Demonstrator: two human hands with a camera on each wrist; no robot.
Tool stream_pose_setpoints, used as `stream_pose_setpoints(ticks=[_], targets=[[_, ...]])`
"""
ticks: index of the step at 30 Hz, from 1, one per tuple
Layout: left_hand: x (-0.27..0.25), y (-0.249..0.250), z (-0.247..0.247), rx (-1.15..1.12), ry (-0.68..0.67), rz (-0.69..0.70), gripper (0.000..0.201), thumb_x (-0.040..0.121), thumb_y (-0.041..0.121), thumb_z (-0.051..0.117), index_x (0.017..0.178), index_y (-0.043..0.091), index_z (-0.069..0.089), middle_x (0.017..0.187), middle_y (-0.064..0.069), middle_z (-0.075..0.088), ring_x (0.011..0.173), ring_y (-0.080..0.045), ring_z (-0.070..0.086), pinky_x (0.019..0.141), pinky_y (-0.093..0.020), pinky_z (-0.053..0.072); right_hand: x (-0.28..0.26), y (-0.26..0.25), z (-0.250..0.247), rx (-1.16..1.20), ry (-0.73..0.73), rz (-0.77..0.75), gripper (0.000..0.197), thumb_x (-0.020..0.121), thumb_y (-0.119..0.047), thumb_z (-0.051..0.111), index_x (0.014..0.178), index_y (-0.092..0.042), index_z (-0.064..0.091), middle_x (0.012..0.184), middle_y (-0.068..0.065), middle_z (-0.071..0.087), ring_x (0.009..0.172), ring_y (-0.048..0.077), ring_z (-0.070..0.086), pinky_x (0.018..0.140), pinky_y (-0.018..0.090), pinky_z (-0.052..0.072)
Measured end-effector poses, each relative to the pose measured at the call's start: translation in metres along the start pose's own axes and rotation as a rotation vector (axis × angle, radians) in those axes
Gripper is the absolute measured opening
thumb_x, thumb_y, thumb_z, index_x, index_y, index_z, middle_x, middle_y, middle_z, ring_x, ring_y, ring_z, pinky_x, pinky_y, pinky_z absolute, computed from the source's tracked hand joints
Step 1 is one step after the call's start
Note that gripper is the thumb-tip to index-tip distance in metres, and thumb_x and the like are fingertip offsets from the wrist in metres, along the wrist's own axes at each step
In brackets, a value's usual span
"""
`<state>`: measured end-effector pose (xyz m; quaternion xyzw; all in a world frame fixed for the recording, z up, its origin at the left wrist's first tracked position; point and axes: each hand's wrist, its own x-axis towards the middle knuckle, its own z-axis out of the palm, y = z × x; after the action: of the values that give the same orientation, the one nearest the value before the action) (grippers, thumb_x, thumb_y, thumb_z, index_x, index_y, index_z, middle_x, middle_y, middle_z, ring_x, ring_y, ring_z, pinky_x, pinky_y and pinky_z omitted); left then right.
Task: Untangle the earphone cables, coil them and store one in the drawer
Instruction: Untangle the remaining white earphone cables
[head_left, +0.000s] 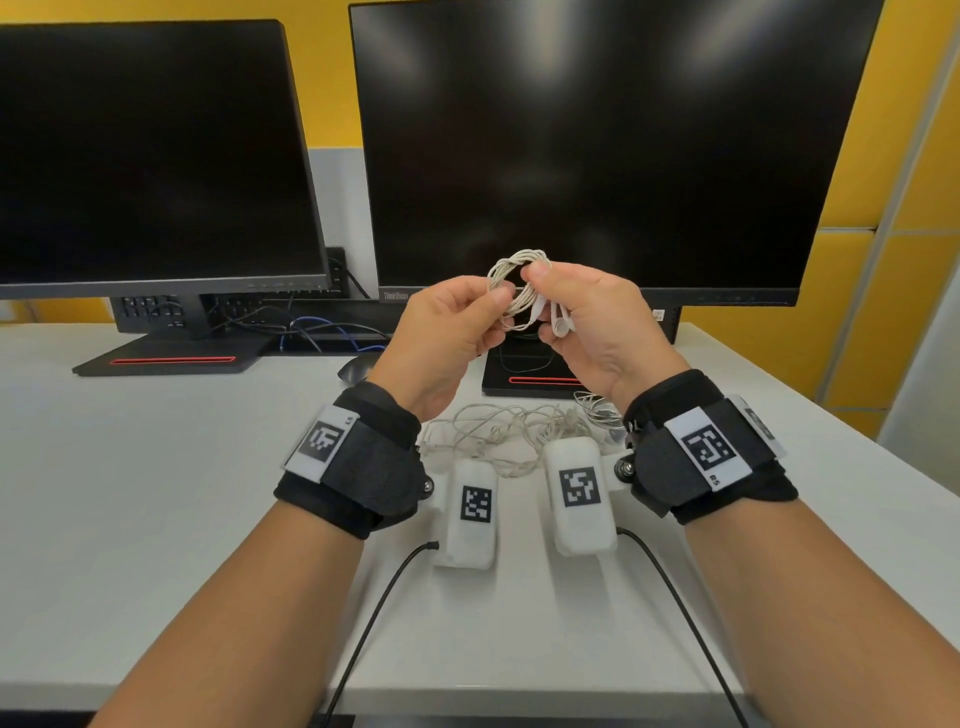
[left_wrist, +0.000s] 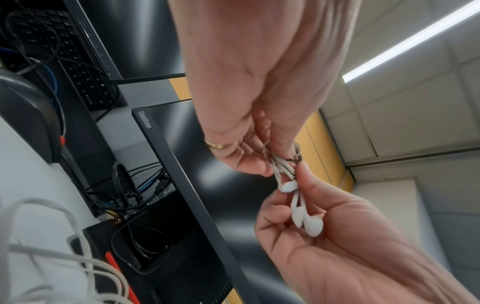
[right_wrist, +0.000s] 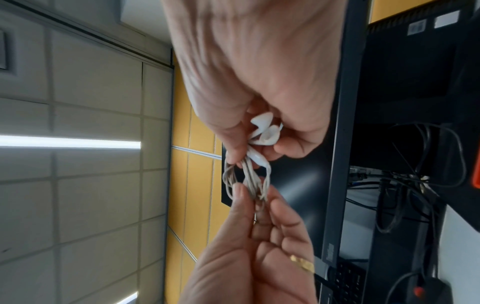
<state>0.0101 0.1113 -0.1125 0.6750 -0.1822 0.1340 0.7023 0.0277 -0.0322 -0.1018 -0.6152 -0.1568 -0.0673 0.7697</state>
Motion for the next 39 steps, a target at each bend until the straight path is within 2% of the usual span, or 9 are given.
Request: stream_pose_setpoints(ticks=[4, 10, 16, 21, 26, 29, 34, 36, 39], targets=[[0.0, 0.0, -0.001, -0.049, 0.055, 0.025, 0.026, 0.094, 0.006, 0.058, 0.118, 0.014, 0.059, 0.096, -0.003, 0.071, 0.087, -0.01, 0.066, 0.077, -0.021, 0.055, 0.0, -0.002, -0.004, -0.016, -0.054, 0.073, 0.013, 0.096, -0.013, 0.061, 0.102, -0.006, 0.07, 0.074, -0.001, 0.064, 0.067, 0.008, 0.056, 0.06, 0.019, 0.049], [0.001, 0.0, -0.002, -0.204, 0.039, 0.011, 0.044, 0.092, -0.002, 0.059, 0.123, 0.024, 0.043, 0.103, -0.011, 0.071, 0.096, -0.019, 0.068, 0.086, -0.029, 0.055, -0.001, -0.002, -0.002, 0.011, -0.101, 0.108, 0.013, 0.099, -0.012, 0.055, 0.092, -0.011, 0.066, 0.071, -0.001, 0.066, 0.069, 0.009, 0.056, 0.058, 0.021, 0.043], [0.0, -0.002, 0.0, -0.069, -0.016, -0.049, 0.013, 0.093, 0.005, 0.059, 0.104, 0.012, 0.059, 0.088, 0.001, 0.073, 0.082, -0.007, 0.069, 0.078, -0.023, 0.056, -0.001, -0.003, -0.004, 0.032, -0.125, 0.101, 0.014, 0.099, -0.014, 0.054, 0.099, -0.01, 0.067, 0.082, 0.003, 0.068, 0.073, 0.011, 0.057, 0.06, 0.021, 0.046], [0.0, 0.0, -0.005, -0.024, -0.096, -0.057, 0.013, 0.096, 0.008, 0.055, 0.103, 0.018, 0.056, 0.094, 0.0, 0.068, 0.089, -0.012, 0.062, 0.077, -0.027, 0.05, 0.001, -0.002, -0.006, -0.167, -0.068, 0.082, 0.022, 0.097, -0.018, 0.058, 0.113, -0.008, 0.069, 0.09, 0.001, 0.07, 0.082, 0.011, 0.06, 0.075, 0.029, 0.044], [-0.002, 0.0, -0.004, 0.048, -0.166, -0.074, 0.01, 0.098, 0.013, 0.053, 0.102, 0.021, 0.055, 0.086, 0.006, 0.063, 0.08, -0.007, 0.055, 0.072, -0.024, 0.044, 0.001, -0.002, -0.007, -0.237, -0.006, 0.093, 0.019, 0.095, -0.011, 0.062, 0.109, -0.003, 0.07, 0.075, 0.003, 0.065, 0.065, 0.01, 0.052, 0.056, 0.021, 0.046], [0.0, -0.002, -0.002, 0.091, -0.1, -0.065, 0.014, 0.09, 0.007, 0.063, 0.1, 0.017, 0.058, 0.087, 0.0, 0.067, 0.081, -0.01, 0.062, 0.074, -0.024, 0.051, 0.002, -0.006, -0.009, -0.19, 0.008, 0.119, 0.02, 0.093, -0.008, 0.063, 0.11, 0.0, 0.068, 0.077, 0.006, 0.065, 0.067, 0.011, 0.058, 0.053, 0.019, 0.05], [0.005, -0.001, 0.003, 0.188, 0.01, -0.112, 0.026, 0.079, 0.001, 0.074, 0.094, 0.014, 0.058, 0.094, -0.016, 0.068, 0.091, -0.028, 0.068, 0.084, -0.036, 0.057, -0.002, -0.016, -0.014, -0.225, 0.0, 0.173, 0.02, 0.09, -0.007, 0.066, 0.109, 0.0, 0.066, 0.081, 0.009, 0.067, 0.069, 0.014, 0.064, 0.06, 0.024, 0.057], [0.009, 0.001, 0.003, 0.239, 0.021, -0.141, 0.027, 0.077, 0.001, 0.076, 0.091, 0.013, 0.057, 0.098, -0.019, 0.07, 0.093, -0.03, 0.069, 0.079, -0.034, 0.059, -0.004, -0.02, -0.017, -0.305, -0.012, 0.188, 0.022, 0.089, -0.007, 0.068, 0.109, 0.0, 0.067, 0.086, 0.012, 0.067, 0.072, 0.016, 0.065, 0.061, 0.027, 0.056], [0.011, 0.004, 0.006, 0.364, -0.043, -0.206, 0.026, 0.076, 0.004, 0.078, 0.09, 0.01, 0.057, 0.097, -0.014, 0.068, 0.082, -0.02, 0.068, 0.065, -0.021, 0.055, -0.01, -0.026, -0.019, -0.386, -0.059, 0.182, 0.018, 0.09, -0.01, 0.068, 0.104, -0.001, 0.069, 0.091, 0.016, 0.071, 0.071, 0.017, 0.067, 0.059, 0.027, 0.056]])
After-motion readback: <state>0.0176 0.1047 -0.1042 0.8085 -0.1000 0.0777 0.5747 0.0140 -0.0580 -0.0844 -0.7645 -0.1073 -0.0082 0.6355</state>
